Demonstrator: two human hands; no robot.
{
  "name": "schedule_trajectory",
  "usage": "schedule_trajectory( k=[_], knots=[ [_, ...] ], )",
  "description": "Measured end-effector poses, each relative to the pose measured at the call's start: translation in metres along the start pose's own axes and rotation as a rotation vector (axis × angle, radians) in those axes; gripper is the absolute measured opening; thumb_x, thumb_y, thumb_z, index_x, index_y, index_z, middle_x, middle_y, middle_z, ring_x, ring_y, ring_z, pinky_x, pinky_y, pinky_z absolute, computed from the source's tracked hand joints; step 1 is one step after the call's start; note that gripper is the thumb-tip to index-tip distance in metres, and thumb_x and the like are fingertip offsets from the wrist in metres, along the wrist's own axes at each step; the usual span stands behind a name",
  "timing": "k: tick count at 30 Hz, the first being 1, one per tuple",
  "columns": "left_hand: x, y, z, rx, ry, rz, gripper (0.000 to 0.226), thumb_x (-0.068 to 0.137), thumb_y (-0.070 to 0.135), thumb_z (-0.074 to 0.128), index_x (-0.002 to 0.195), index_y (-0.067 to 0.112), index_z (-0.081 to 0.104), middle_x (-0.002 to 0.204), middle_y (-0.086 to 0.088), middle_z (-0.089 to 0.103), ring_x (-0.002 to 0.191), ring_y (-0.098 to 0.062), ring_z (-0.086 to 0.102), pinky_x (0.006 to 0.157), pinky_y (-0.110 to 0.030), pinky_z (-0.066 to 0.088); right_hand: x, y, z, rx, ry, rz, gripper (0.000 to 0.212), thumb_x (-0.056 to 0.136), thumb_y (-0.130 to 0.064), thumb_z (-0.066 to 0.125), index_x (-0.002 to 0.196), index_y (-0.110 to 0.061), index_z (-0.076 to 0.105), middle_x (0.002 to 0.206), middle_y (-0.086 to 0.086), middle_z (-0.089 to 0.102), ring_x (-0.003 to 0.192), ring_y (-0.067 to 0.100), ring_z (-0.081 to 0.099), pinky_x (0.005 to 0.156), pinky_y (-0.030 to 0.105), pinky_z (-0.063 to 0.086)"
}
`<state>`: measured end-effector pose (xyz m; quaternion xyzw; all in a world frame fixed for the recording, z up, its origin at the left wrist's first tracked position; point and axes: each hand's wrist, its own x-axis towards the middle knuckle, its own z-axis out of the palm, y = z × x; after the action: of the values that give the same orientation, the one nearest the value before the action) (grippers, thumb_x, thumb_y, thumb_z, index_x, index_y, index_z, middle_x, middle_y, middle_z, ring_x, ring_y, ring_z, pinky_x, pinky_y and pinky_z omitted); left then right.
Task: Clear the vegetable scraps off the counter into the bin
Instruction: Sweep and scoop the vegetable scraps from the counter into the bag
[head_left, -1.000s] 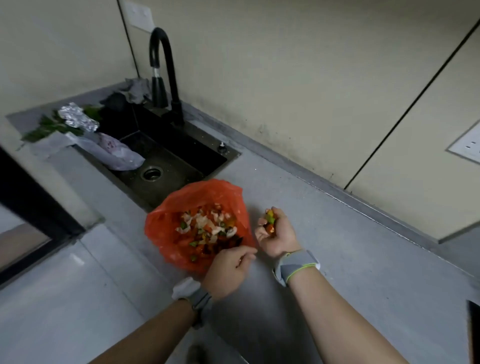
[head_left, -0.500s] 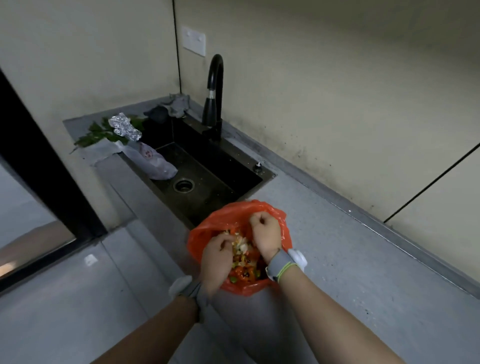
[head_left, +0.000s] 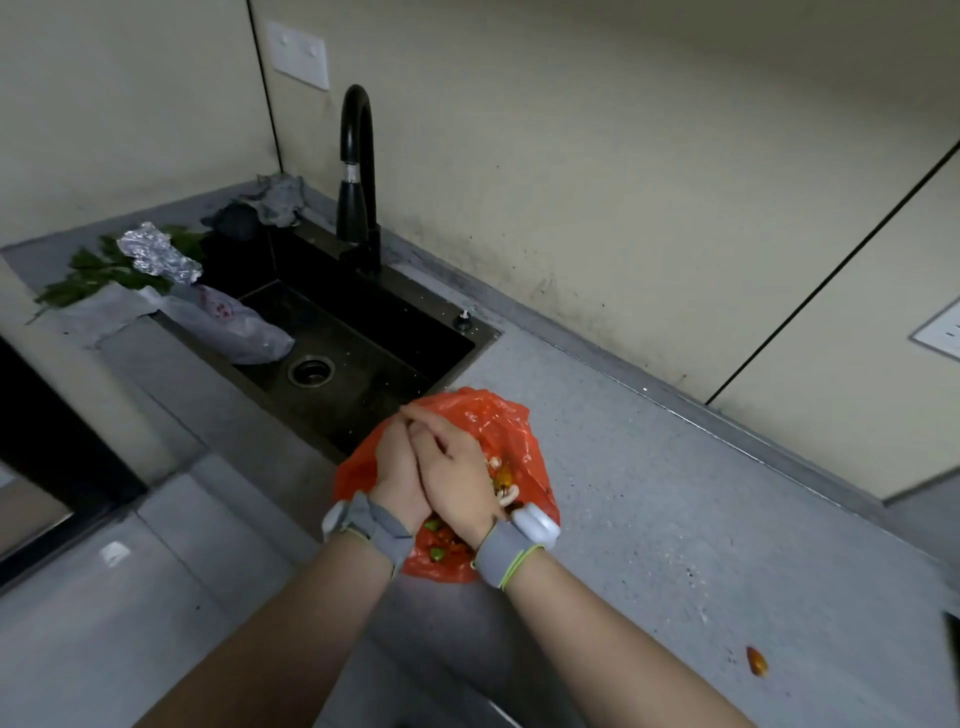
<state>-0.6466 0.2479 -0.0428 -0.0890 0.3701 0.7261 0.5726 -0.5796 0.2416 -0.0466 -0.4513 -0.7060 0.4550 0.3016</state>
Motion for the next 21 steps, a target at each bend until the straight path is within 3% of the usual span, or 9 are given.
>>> schedule_trajectory(
  k=[1,3,4,6,9,11,14,17,21],
  knots=[
    [0.0,-0.005,-0.001,-0.26,-0.051,-0.034,0.041,0.075,-0.015,0.071,0.115,-0.013,0.063,0.14,-0.01,0.052,0.133,-0.014,0.046,0.111,-0.022,0.035,-0.006,-0.003,0.0,0.053,-0.066,-0.022,0.038,0.107,-0.023,0.038,0.141,-0.023,0.055,0.15,-0.003,0.049,0.141,0.006,0.039,0.121,0.025,0.02],
    [-0.008,0.003,0.004,0.338,0.182,0.173,0.043,0.102,0.013,0.045,0.142,-0.003,0.043,0.153,-0.013,0.037,0.143,-0.024,0.032,0.119,-0.036,0.022,-0.011,0.011,-0.002,0.027,-0.143,-0.051,0.042,0.108,-0.024,0.032,0.147,-0.021,0.046,0.157,-0.005,0.039,0.146,0.004,0.03,0.122,0.024,0.013],
    [-0.011,0.002,0.005,0.577,0.115,0.168,0.045,0.105,0.03,0.035,0.144,0.009,0.042,0.147,-0.011,0.044,0.138,-0.027,0.04,0.117,-0.04,0.027,-0.011,0.025,-0.004,-0.059,-0.139,-0.049,0.043,0.107,-0.025,0.032,0.147,-0.022,0.047,0.156,-0.005,0.04,0.146,0.005,0.031,0.123,0.026,0.015],
    [-0.001,0.007,0.002,0.408,-0.014,-0.019,0.038,0.105,0.036,0.032,0.128,0.016,0.055,0.123,-0.004,0.057,0.115,-0.02,0.055,0.101,-0.034,0.039,-0.009,0.037,-0.013,-0.156,-0.087,0.074,0.044,0.103,-0.03,0.035,0.144,-0.025,0.05,0.154,-0.003,0.044,0.145,0.013,0.035,0.123,0.035,0.021],
    [0.003,-0.017,-0.015,0.527,-0.133,0.074,0.028,0.104,0.031,0.034,0.103,0.021,0.06,0.1,0.002,0.063,0.088,-0.007,0.067,0.078,-0.025,0.046,-0.018,0.022,-0.016,0.055,0.038,0.089,0.042,0.104,-0.034,0.039,0.144,-0.029,0.05,0.152,-0.007,0.046,0.141,0.006,0.038,0.121,0.027,0.024],
    [0.001,-0.027,-0.025,0.521,-0.168,0.054,0.03,0.101,0.042,0.034,0.119,0.032,0.056,0.118,0.011,0.065,0.111,-0.008,0.063,0.086,-0.027,0.047,-0.028,0.006,-0.013,0.114,-0.025,-0.033,0.041,0.107,-0.026,0.037,0.147,-0.029,0.045,0.157,-0.008,0.038,0.145,0.0,0.029,0.12,0.018,0.015],
    [0.0,-0.021,-0.004,0.385,-0.209,-0.138,0.056,0.103,0.047,0.024,0.149,0.019,0.036,0.153,-0.007,0.04,0.142,-0.028,0.036,0.116,-0.046,0.027,-0.03,0.031,-0.027,-0.062,-0.081,-0.116,0.044,0.108,-0.024,0.032,0.151,-0.026,0.038,0.161,-0.007,0.029,0.151,0.004,0.016,0.125,0.029,0.004],
    [-0.007,-0.03,0.016,0.456,-0.235,-0.095,0.054,0.102,0.048,0.028,0.143,0.017,0.046,0.15,-0.005,0.044,0.14,-0.02,0.038,0.118,-0.041,0.025,-0.033,0.07,-0.061,-0.34,0.005,0.017,0.049,0.1,-0.017,0.043,0.149,-0.024,0.044,0.162,0.003,0.028,0.153,0.019,0.013,0.125,0.044,-0.001],
    [-0.028,-0.056,0.032,0.76,-0.314,0.158,0.042,0.089,0.053,0.049,0.12,0.028,0.064,0.123,0.013,0.061,0.109,0.009,0.057,0.105,-0.022,0.041,-0.07,0.111,-0.109,-0.372,0.219,0.097,0.053,0.09,-0.027,0.042,0.141,-0.019,0.055,0.154,0.007,0.042,0.147,0.021,0.029,0.124,0.041,0.006]
  ],
)
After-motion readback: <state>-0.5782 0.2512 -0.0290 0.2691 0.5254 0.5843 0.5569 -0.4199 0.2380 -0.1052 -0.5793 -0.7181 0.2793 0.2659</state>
